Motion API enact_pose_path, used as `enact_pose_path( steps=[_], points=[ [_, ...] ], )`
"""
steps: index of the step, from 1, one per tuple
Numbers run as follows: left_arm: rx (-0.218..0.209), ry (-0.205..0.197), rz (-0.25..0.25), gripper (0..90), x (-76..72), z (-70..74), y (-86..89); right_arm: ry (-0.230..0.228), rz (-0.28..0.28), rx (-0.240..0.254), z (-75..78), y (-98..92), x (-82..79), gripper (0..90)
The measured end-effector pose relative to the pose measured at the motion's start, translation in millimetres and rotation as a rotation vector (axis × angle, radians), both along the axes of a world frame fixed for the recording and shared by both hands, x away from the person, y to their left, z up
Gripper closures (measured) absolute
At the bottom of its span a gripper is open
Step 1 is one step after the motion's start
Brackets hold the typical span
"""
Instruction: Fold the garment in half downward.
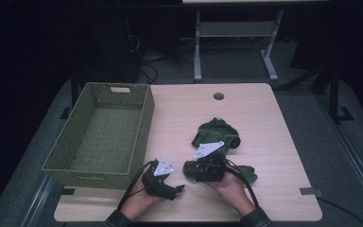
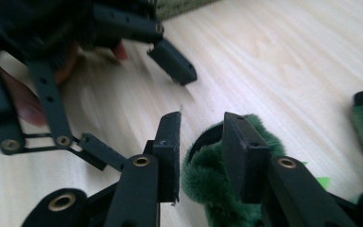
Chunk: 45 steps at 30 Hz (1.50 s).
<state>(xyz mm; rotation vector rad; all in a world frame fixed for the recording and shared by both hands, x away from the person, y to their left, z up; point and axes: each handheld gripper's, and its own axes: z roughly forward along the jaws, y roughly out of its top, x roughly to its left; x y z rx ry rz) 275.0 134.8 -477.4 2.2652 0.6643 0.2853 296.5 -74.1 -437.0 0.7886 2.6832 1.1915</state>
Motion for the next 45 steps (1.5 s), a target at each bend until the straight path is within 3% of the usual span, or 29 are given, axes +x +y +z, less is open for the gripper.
enact_pose_path(
  steps=[5, 7, 11, 15, 21, 26, 30, 38, 45],
  points=[
    [0.005, 0.001, -0.003, 12.5, 0.1, 0.2, 0.3, 0.003, 0.005, -0.079, -16.2, 10.9, 0.6, 67.4],
    [0.002, 0.001, -0.004, 12.4, 0.2, 0.1, 0.3, -0.014, 0.001, -0.098, -21.8, 13.7, -0.6, 67.5],
    [0.001, 0.000, -0.003, 12.3, 0.2, 0.0, 0.2, -0.078, -0.006, -0.136, -25.4, 15.6, -3.6, 75.3],
    [-0.001, 0.001, -0.003, 12.3, 0.1, 0.0, 0.1, -0.112, -0.018, -0.159, -25.7, 16.8, -7.1, 83.3],
    [-0.001, 0.003, -0.004, 12.3, 0.2, 0.0, 0.3, -0.049, -0.004, -0.101, -22.3, 13.0, -5.7, 84.4],
    [-0.005, 0.003, -0.006, 12.3, 0.4, -0.1, 0.3, -0.026, 0.019, -0.020, -11.8, 3.9, -8.0, 84.0],
    [-0.007, 0.005, -0.004, 12.3, 0.2, 0.0, 0.2, 0.003, 0.006, 0.045, -4.3, -9.8, -8.6, 83.3],
    [-0.010, 0.007, -0.005, 12.3, 0.3, -0.3, 0.0, 0.000, -0.032, 0.141, 9.0, -40.1, -6.2, 82.2],
    [-0.009, 0.006, -0.006, 12.3, 0.3, -0.3, 0.1, -0.027, -0.064, 0.183, 19.4, -63.5, -6.2, 81.1]
  ],
)
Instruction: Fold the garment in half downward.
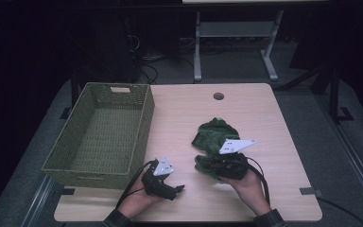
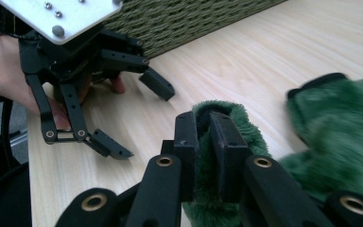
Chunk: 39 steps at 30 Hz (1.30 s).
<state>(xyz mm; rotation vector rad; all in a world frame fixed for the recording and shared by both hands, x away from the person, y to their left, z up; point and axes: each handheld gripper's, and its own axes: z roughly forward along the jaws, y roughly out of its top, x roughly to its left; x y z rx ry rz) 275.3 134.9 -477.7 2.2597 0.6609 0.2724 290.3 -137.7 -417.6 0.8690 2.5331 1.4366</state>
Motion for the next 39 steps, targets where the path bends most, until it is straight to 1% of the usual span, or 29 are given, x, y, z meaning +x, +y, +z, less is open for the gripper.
enact_pose_path(
  steps=[6, 9, 10, 13, 14, 15, 18, 21, 22, 23, 24, 28, 32, 34, 37, 39],
  points=[
    [0.002, -0.002, -0.001, 12.3, 0.2, 0.2, 0.1, 0.000, -0.053, 0.015, 2.9, -24.1, -0.3, 81.2],
    [0.002, -0.001, -0.001, 12.3, 0.2, 0.2, 0.1, -0.002, -0.078, 0.023, 1.9, -35.9, -0.8, 81.1],
    [0.003, -0.002, -0.002, 12.3, 0.2, 0.3, 0.1, 0.005, -0.089, 0.025, 1.6, -39.5, -1.4, 81.1],
    [0.001, 0.002, -0.002, 12.3, 0.1, 0.2, 0.1, 0.006, -0.106, 0.021, 0.5, -50.6, -1.5, 80.9],
    [0.001, 0.002, -0.002, 12.3, 0.1, 0.2, 0.1, 0.006, -0.106, 0.021, 0.5, -50.6, -1.5, 80.9],
    [0.001, 0.001, -0.002, 12.3, 0.1, 0.1, 0.1, 0.020, -0.121, 0.019, 0.1, -57.0, -3.1, 80.9],
    [0.002, 0.002, -0.002, 12.3, 0.1, 0.3, 0.1, 0.030, -0.136, 0.016, -4.0, -65.6, -4.3, 80.9],
    [0.002, 0.002, -0.001, 12.3, 0.0, 0.3, 0.1, 0.053, -0.148, -0.005, -9.2, -71.8, -5.8, 80.6],
    [0.002, 0.002, -0.001, 12.3, 0.0, 0.3, 0.1, 0.062, -0.152, -0.019, -10.6, -73.5, -6.0, 80.0],
    [0.003, 0.002, -0.002, 12.3, 0.0, 0.3, 0.1, 0.065, -0.156, -0.026, -11.9, -75.1, -6.4, 79.8],
    [0.003, 0.001, -0.001, 12.3, 0.0, 0.3, 0.1, 0.079, -0.159, -0.027, -13.2, -77.0, -6.8, 78.7],
    [0.007, 0.001, -0.004, 12.3, 0.1, 0.4, 0.3, 0.100, -0.162, -0.041, -17.1, -80.5, -7.3, 78.1],
    [0.006, 0.001, -0.005, 12.3, 0.3, 0.4, 0.2, 0.117, -0.146, -0.051, -20.6, -78.1, -5.4, 78.2],
    [0.006, 0.001, -0.005, 12.4, 0.2, 0.4, 0.2, 0.127, -0.126, -0.066, -23.5, -73.2, -3.9, 79.9],
    [0.006, 0.001, -0.005, 12.4, 0.3, 0.4, 0.2, 0.121, -0.093, -0.077, -25.3, -65.2, -2.1, 86.1],
    [0.006, 0.001, -0.005, 12.3, 0.3, 0.4, 0.1, 0.118, -0.076, -0.068, -25.7, -61.2, 0.1, 86.5]
  ],
)
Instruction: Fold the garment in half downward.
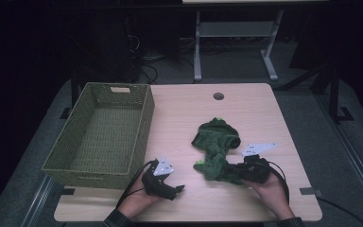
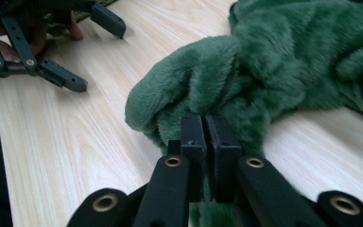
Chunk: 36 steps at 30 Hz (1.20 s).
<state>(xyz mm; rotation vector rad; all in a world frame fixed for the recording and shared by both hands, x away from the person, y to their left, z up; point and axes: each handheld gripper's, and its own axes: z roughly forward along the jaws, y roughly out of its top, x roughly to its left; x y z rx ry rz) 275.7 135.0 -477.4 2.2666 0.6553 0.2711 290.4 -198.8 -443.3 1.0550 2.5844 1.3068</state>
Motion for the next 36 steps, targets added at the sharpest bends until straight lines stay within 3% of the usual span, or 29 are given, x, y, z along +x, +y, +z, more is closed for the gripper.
enact_pose_path(
  steps=[5, 7, 9, 12, 16, 23, 29, 36],
  points=[
    [0.000, 0.000, 0.000, 12.4, 0.0, 0.0, 0.0, 0.009, 0.009, -0.026, -6.0, 8.6, 6.9, 86.4],
    [0.000, 0.000, 0.000, 12.4, 0.0, 0.0, 0.0, 0.009, -0.001, -0.061, -8.2, 10.4, 7.7, 86.1],
    [0.000, 0.000, 0.000, 12.4, 0.0, 0.0, 0.0, 0.013, -0.012, -0.067, -8.2, 8.6, 7.4, 81.8],
    [0.000, 0.000, 0.000, 12.3, 0.0, 0.0, -0.1, -0.005, -0.037, -0.063, -1.1, 2.0, 5.2, 77.1],
    [-0.005, 0.000, 0.002, 12.3, -0.1, -0.3, -0.3, -0.062, -0.060, -0.048, 17.0, -4.1, 1.5, 77.7],
    [-0.012, 0.000, 0.005, 12.4, -0.2, -0.5, -0.6, -0.111, -0.032, -0.022, 29.9, 6.5, 6.3, 88.0],
    [0.000, -0.001, -0.001, 12.4, 0.0, 0.0, 0.0, -0.073, -0.004, -0.069, 12.5, 25.3, 18.7, 89.3],
    [-0.001, -0.001, 0.006, 12.4, -0.3, -0.1, -0.7, -0.044, 0.006, -0.197, -13.6, 37.6, 26.1, 89.9]
  ],
)
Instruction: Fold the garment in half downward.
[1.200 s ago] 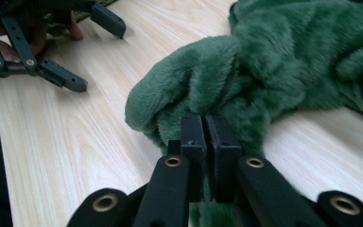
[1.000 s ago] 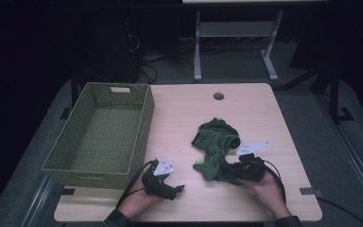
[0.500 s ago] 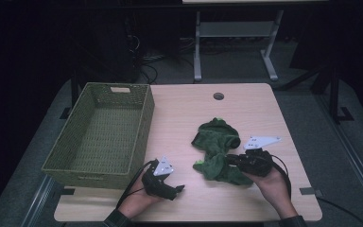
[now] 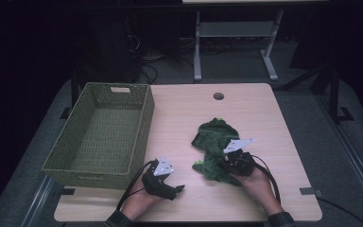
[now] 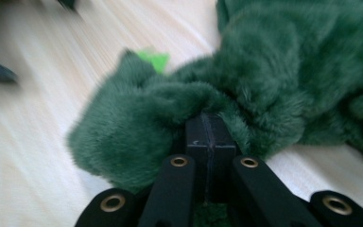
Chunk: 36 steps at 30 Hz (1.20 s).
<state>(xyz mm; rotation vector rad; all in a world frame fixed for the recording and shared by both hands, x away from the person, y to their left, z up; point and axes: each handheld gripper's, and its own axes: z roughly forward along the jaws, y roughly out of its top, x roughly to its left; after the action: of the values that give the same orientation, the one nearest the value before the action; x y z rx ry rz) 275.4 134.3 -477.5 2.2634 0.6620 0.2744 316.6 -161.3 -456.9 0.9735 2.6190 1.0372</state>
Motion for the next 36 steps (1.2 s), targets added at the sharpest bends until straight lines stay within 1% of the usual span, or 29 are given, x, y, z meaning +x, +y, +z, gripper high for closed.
enact_pose_path(
  steps=[1, 2, 4, 7, 8, 10, 11, 14, 16, 19, 20, 22, 23, 24, 26, 29, 31, 35, 36],
  points=[
    [0.001, 0.000, 0.004, 12.4, -0.1, 0.0, -0.4, 0.006, -0.007, -0.015, -3.1, 1.5, 0.7, 90.0],
    [0.001, 0.000, 0.006, 12.4, -0.3, 0.0, -0.6, 0.020, -0.012, -0.016, -5.9, 1.9, 2.0, 90.0],
    [0.002, 0.000, 0.008, 12.3, -0.4, 0.1, -0.9, 0.036, -0.020, 0.010, -7.8, 0.1, 4.1, 90.0],
    [0.002, 0.000, 0.012, 12.3, -0.4, 0.1, -1.4, 0.028, -0.032, 0.009, -6.9, 1.2, 1.7, 89.7],
    [0.003, 0.000, 0.012, 12.3, -0.4, 0.2, -1.3, 0.023, -0.029, 0.013, -5.1, -0.1, 1.6, 87.7],
    [0.004, -0.001, 0.011, 12.3, -0.2, 0.2, -1.2, 0.008, -0.042, 0.044, 2.0, -4.8, 0.6, 82.7],
    [0.004, -0.002, 0.011, 12.3, -0.2, 0.2, -1.2, -0.005, -0.040, 0.060, 6.9, -7.9, -0.3, 80.4],
    [0.003, 0.000, 0.012, 12.3, -0.4, 0.2, -1.3, -0.048, -0.061, 0.116, 19.0, -17.6, -4.5, 74.9],
    [0.002, 0.000, 0.012, 12.3, -0.4, 0.1, -1.2, -0.069, -0.083, 0.126, 25.0, -24.5, -8.1, 71.4],
    [0.001, -0.001, 0.014, 12.3, -0.5, 0.0, -1.4, -0.090, -0.104, 0.131, 28.9, -36.8, -13.8, 67.9],
    [0.000, -0.001, 0.015, 12.4, -0.5, 0.0, -1.4, -0.087, -0.107, 0.129, 29.3, -41.5, -15.5, 67.2],
    [-0.001, -0.001, 0.016, 12.4, -0.5, -0.1, -1.5, -0.089, -0.120, 0.111, 29.5, -51.4, -18.6, 65.5],
    [-0.001, -0.001, 0.016, 12.4, -0.5, 0.0, -1.5, -0.092, -0.127, 0.122, 29.0, -57.2, -20.0, 64.8],
    [0.000, -0.001, 0.016, 12.4, -0.5, 0.0, -1.5, -0.085, -0.138, 0.138, 28.5, -62.4, -22.0, 62.8],
    [0.002, -0.001, 0.013, 12.4, -0.4, 0.1, -1.3, -0.092, -0.153, 0.137, 27.7, -72.4, -26.2, 62.2],
    [0.001, -0.001, 0.013, 12.4, -0.4, 0.0, -1.3, -0.081, -0.174, 0.135, 24.5, -87.2, -32.2, 61.2],
    [0.001, -0.001, 0.012, 12.3, -0.3, 0.0, -1.4, -0.081, -0.186, 0.128, 22.5, -93.5, -34.4, 61.1],
    [-0.001, 0.000, 0.003, 12.3, 0.4, 0.0, -1.0, -0.062, -0.197, 0.139, 15.9, -106.8, -40.4, 61.1],
    [-0.001, 0.000, 0.002, 12.3, 0.5, -0.1, -1.0, -0.059, -0.196, 0.134, 14.9, -109.0, -42.3, 61.0]
  ],
)
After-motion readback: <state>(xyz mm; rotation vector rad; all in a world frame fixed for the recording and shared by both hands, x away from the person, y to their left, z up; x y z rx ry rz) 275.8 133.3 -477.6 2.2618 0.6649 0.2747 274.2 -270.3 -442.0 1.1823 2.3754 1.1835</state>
